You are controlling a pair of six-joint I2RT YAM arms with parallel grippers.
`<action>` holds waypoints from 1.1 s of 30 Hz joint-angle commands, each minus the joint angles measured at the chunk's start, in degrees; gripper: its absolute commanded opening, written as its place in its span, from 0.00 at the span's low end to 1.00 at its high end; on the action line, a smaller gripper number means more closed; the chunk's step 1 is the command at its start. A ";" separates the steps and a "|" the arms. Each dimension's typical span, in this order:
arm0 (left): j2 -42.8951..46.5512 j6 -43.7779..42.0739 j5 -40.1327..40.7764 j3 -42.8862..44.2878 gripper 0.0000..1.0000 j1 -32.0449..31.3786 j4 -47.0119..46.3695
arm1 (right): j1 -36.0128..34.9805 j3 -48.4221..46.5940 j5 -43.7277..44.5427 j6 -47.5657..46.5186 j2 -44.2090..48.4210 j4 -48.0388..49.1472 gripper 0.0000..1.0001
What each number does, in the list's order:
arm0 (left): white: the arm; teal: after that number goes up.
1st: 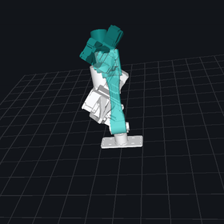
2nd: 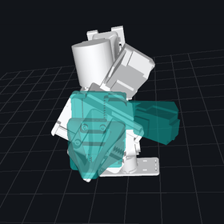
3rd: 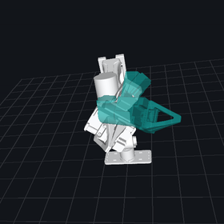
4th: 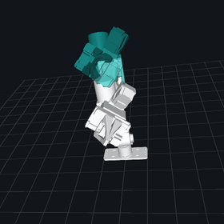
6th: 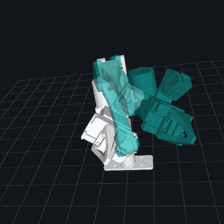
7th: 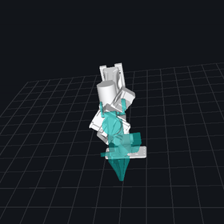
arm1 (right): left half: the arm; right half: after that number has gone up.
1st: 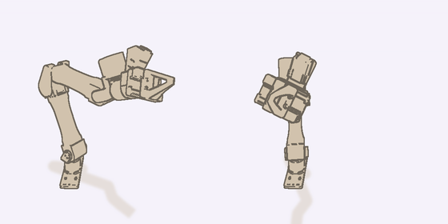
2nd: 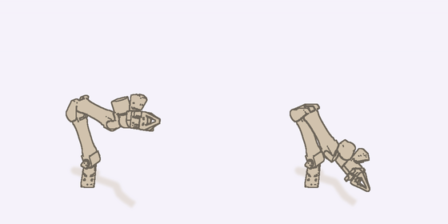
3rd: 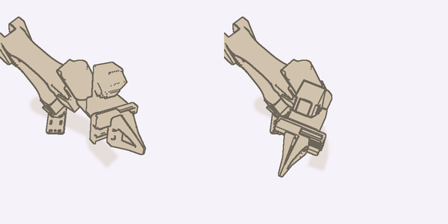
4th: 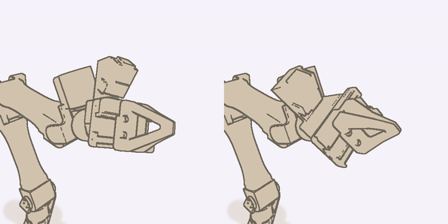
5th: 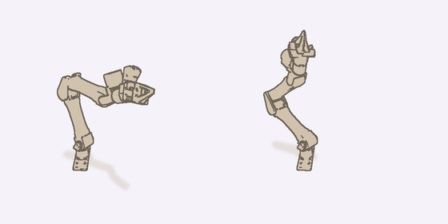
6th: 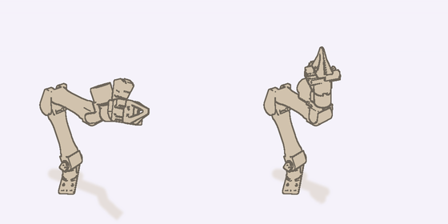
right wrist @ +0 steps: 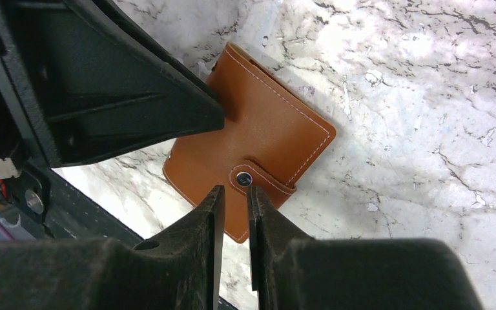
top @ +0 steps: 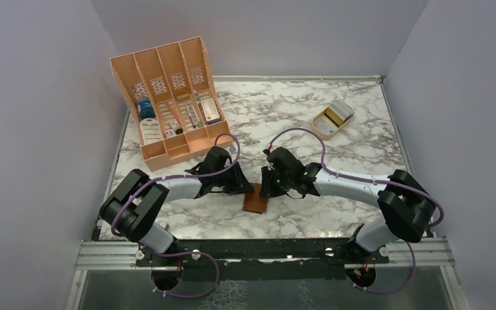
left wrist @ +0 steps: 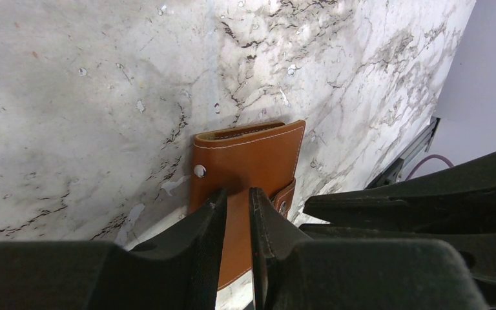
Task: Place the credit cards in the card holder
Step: Close the card holder at the center of the board.
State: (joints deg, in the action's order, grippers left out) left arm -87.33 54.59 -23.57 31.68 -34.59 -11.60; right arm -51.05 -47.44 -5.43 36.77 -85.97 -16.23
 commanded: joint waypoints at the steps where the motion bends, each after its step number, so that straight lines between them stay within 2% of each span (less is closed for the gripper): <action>1: -0.83 -0.97 2.38 -1.27 0.24 -0.48 3.25 | -0.37 0.48 0.27 1.02 -1.25 1.64 0.19; 33: -0.30 -0.99 2.11 -1.27 0.24 -0.47 3.40 | -1.78 -2.47 4.55 1.02 -5.97 -0.33 0.17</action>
State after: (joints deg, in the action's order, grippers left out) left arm -87.31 54.61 -23.57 31.68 -34.59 -11.60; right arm -52.47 -48.29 -2.90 37.67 -90.13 -16.86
